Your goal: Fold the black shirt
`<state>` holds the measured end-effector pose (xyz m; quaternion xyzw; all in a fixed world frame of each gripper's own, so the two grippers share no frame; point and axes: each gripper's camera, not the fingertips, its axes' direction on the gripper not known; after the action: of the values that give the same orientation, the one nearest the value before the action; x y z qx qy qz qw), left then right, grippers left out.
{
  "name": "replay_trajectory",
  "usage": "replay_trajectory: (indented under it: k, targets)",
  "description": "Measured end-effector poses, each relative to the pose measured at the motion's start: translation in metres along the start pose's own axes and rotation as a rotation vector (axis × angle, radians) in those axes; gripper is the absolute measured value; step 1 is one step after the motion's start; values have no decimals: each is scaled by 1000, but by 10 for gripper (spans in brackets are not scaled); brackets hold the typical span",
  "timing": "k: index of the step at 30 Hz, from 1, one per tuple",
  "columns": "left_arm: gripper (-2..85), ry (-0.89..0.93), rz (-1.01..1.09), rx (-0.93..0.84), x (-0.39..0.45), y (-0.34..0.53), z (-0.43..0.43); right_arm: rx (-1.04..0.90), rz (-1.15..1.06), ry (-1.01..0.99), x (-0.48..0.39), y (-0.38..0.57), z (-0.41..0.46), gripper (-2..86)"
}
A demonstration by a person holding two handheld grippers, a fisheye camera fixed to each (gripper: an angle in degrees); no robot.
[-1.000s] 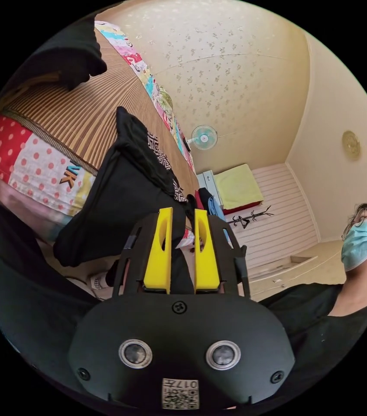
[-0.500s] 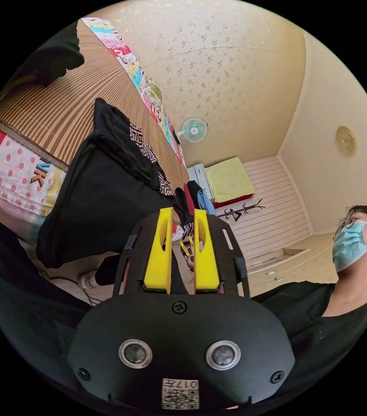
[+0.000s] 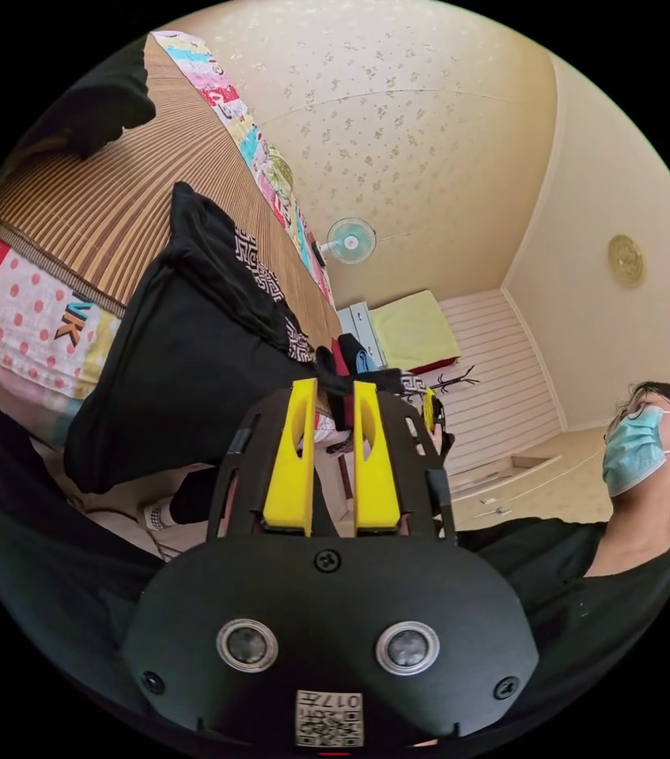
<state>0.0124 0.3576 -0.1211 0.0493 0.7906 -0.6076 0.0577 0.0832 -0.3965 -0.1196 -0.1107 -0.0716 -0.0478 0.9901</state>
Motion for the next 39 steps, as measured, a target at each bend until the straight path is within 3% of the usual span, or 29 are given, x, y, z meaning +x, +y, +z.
replay_trajectory:
  k: [2, 4, 11, 15, 18, 24, 27, 29, 32, 35, 39]
  targets:
    - [78, -5, 24, -5, 5, -3, -3, 59, -208, 121, -35, -10, -21, 7]
    - [78, -1, 29, -3, 6, -5, -6, 118, -243, 191, -23, 6, -39, 6]
    - [78, 18, -4, 30, -1, -13, -27, 236, 471, 287, 170, 174, -126, 5]
    - [78, -6, 0, 18, 0, -20, -36, 312, 438, 216, 146, 212, -118, 5]
    - [78, -13, 5, 13, 3, -27, -39, 260, 287, 251, 83, 182, -58, 6]
    - [79, 0, 27, 16, 16, -28, -38, 37, -98, 99, -99, 143, 179, 12]
    - [84, 57, 40, 38, 18, -21, -40, -160, -227, -138, -179, 209, 318, 17]
    - [90, 55, 33, 66, 16, -13, -48, -452, -256, -304, -209, 308, 437, 25]
    - [96, 26, 5, 88, 11, -5, -62, -832, -244, -275, -203, 464, 554, 48]
    - [100, -11, -18, 110, 6, 1, -84, -1013, -84, -262, -167, 572, 583, 84]
    - [101, -122, -34, 139, -4, 8, -108, -989, 27, -329, -124, 606, 551, 86]
